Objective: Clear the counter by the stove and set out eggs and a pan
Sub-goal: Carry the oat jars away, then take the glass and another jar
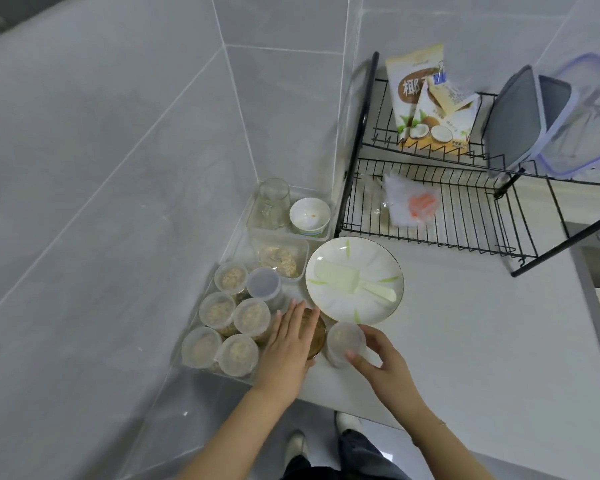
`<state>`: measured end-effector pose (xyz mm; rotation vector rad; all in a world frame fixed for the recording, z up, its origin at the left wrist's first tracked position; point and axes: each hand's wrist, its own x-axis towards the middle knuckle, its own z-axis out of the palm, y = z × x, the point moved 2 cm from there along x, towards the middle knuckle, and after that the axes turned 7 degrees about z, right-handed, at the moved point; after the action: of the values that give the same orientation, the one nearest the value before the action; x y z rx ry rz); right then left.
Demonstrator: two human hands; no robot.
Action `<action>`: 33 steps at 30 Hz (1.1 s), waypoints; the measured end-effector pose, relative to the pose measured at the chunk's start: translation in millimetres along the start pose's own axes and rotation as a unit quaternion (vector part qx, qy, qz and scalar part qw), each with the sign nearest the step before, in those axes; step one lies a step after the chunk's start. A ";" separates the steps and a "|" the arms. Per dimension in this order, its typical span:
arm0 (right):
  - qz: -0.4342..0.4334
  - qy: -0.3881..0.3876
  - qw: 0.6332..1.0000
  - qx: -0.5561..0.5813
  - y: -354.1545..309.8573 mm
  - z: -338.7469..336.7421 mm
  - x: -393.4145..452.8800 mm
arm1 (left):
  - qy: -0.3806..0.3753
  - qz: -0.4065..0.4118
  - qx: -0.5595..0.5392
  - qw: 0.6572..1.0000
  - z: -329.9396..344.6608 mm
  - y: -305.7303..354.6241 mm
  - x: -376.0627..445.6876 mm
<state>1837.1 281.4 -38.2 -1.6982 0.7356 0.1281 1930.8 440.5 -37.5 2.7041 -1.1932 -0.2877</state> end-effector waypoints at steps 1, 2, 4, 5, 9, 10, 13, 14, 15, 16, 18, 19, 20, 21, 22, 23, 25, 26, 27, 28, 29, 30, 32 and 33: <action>0.002 0.004 1.000 0.000 -0.8 1.5 0.2 | -0.004 -0.006 0.005 1.000 -1.1 0.0 0.6; 0.002 0.007 1.000 0.000 -1.8 2.9 0.4 | -0.008 -0.010 0.009 1.000 -1.0 -0.5 1.3; 0.003 0.011 1.000 0.000 -3.8 5.4 0.8 | -0.010 -0.014 0.007 1.000 -0.2 -2.7 2.8; 0.004 0.013 1.000 0.000 -4.3 6.3 1.1 | -0.011 -0.015 0.006 1.000 0.2 -3.7 3.2; 0.010 0.015 1.000 -0.002 -4.9 8.7 1.3 | -0.014 -0.015 -0.003 1.000 -1.7 -4.8 4.1; 0.011 0.013 1.000 -0.001 -4.9 9.1 1.1 | -0.013 -0.012 -0.008 1.000 -3.5 -4.7 3.8; 0.018 0.014 1.000 0.005 -7.5 8.8 -3.2 | 0.037 -0.009 -0.147 0.988 -10.3 -3.9 -0.4; 0.015 0.018 1.000 0.009 -9.2 7.7 -6.2 | 0.072 -0.018 -0.221 0.972 -15.6 -3.3 -4.0; 0.014 0.025 1.000 0.010 -11.6 5.7 -9.4 | 0.109 -0.030 -0.285 0.952 -21.4 -3.1 -8.8; 0.010 0.034 0.999 0.013 -15.6 3.4 -13.9 | 0.144 -0.042 -0.331 0.931 -27.8 -3.8 -14.7; 0.003 0.046 0.999 0.027 -24.1 -3.7 -22.6 | 0.196 -0.074 -0.401 0.892 -38.5 -5.0 -26.5; -0.002 0.047 0.998 0.038 -29.8 -7.1 -27.9 | 0.208 -0.086 -0.439 0.870 -44.6 -5.3 -31.5; -0.006 0.043 0.998 0.049 -35.5 -10.6 -32.9 | 0.211 -0.096 -0.480 0.846 -51.1 -4.7 -35.6; -0.008 0.038 0.997 0.062 -41.4 -13.4 -38.5 | 0.205 -0.103 -0.520 0.822 -58.3 -3.3 -39.0; -0.010 0.034 0.997 0.075 -47.6 -16.1 -44.1 | 0.197 -0.102 -0.557 0.801 -65.9 -1.0 -41.4; -0.012 0.033 0.996 0.086 -53.2 -17.8 -51.3 | 0.188 -0.095 -0.584 0.784 -73.2 0.9 -43.7; -0.020 0.031 0.994 0.101 -63.5 -19.8 -66.0 | 0.174 -0.076 -0.615 0.765 -86.2 4.3 -46.3; -0.025 0.033 0.993 0.108 -67.5 -19.7 -73.7 | 0.166 -0.064 -0.627 0.759 -91.4 5.9 -47.5; -0.028 0.041 0.992 0.116 -69.8 -19.8 -82.3 | 0.155 -0.049 -0.640 0.751 -95.5 8.2 -48.0; -0.032 0.050 0.991 0.121 -71.5 -20.0 -90.4 | 0.145 -0.040 -0.654 0.741 -98.5 10.5 -48.6; -0.036 0.062 0.990 0.121 -73.1 -20.5 -98.2 | 0.136 -0.035 -0.667 0.732 -100.5 13.1 -49.2; -0.040 0.078 0.989 0.119 -73.3 -21.0 -106.9 | 0.123 -0.029 -0.677 0.725 -101.8 16.5 -50.0; -0.046 0.100 0.988 0.108 -73.1 -23.0 -121.5 | 0.104 -0.013 -0.681 0.725 -103.9 23.9 -51.3; -0.046 0.109 0.987 0.106 -72.4 -24.1 -129.0 | 0.094 -0.005 -0.680 0.727 -103.5 27.5 -52.0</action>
<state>1766.0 316.5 89.1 -1.5518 0.8003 -0.1968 1902.1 469.0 74.4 1.3546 -0.4705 -0.5704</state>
